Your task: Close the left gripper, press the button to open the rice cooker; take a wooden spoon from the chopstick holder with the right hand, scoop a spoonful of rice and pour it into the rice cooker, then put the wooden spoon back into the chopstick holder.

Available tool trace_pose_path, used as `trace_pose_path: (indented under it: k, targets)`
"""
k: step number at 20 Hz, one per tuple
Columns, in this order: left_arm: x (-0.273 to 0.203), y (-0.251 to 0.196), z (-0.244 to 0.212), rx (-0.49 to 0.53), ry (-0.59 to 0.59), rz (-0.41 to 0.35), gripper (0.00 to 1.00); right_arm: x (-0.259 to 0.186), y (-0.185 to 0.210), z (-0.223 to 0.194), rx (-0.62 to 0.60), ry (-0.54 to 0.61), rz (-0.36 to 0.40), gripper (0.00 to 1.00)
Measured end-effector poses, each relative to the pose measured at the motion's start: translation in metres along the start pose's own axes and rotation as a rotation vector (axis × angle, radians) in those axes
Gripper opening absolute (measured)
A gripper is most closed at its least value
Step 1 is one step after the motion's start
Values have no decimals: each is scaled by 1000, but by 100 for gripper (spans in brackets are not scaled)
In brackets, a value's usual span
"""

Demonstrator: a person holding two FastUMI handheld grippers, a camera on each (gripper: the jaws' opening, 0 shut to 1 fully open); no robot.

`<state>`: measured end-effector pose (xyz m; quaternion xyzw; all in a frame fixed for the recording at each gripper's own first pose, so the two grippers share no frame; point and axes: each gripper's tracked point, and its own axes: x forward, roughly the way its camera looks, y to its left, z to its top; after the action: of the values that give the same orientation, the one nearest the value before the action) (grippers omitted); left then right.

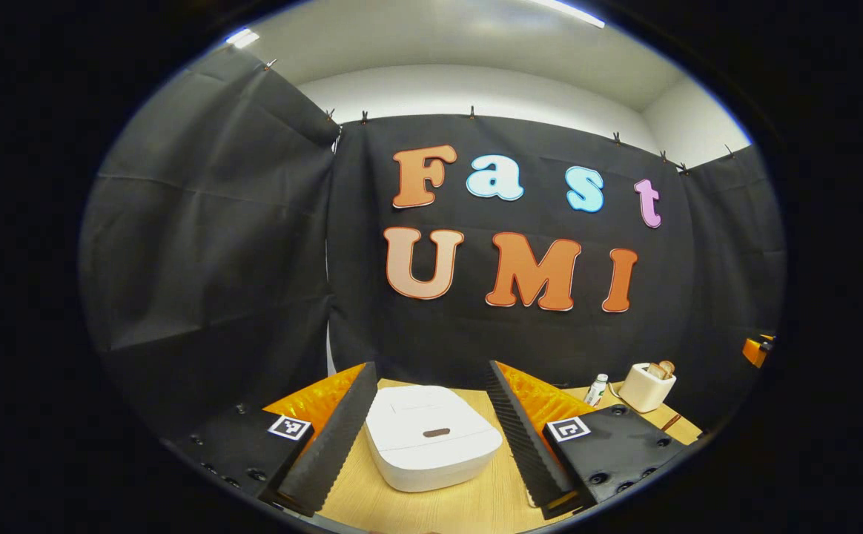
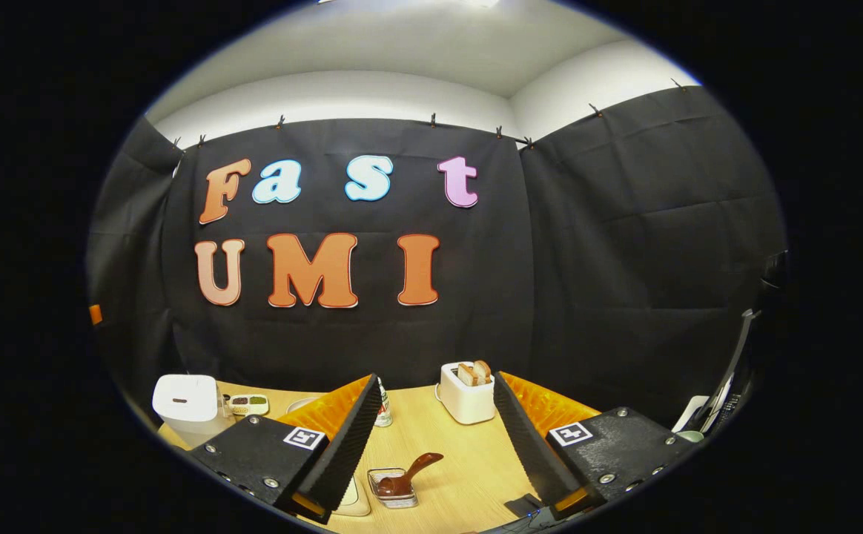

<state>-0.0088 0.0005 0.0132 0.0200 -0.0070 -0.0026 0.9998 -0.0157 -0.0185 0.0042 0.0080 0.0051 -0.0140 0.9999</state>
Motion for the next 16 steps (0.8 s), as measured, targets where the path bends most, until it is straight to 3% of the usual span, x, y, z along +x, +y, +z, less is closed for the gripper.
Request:
trace_pose_path:
  k: [3, 6, 9, 14, 16]
  targets:
    - [-2, -1, 5, -8, -4, -12, 96, -3, -2, 0, -10, -2, -5, 95]
    - [-6, 3, 1, 22, 9, -6, 73, -6, -4, -1, -2, 3, -4, 94]
    - [-4, 3, 2, 11, 17, -3, 33, -6, -7, 0, 10, 0, -6, 94]
    - [-7, 0, 5, 33, 18, -34, 32, -6, -10, -5, -2, 8, -11, 95]
    - [7, -1, -3, 57, 13, 7, 33, -6, -7, -8, -4, 13, -5, 94]
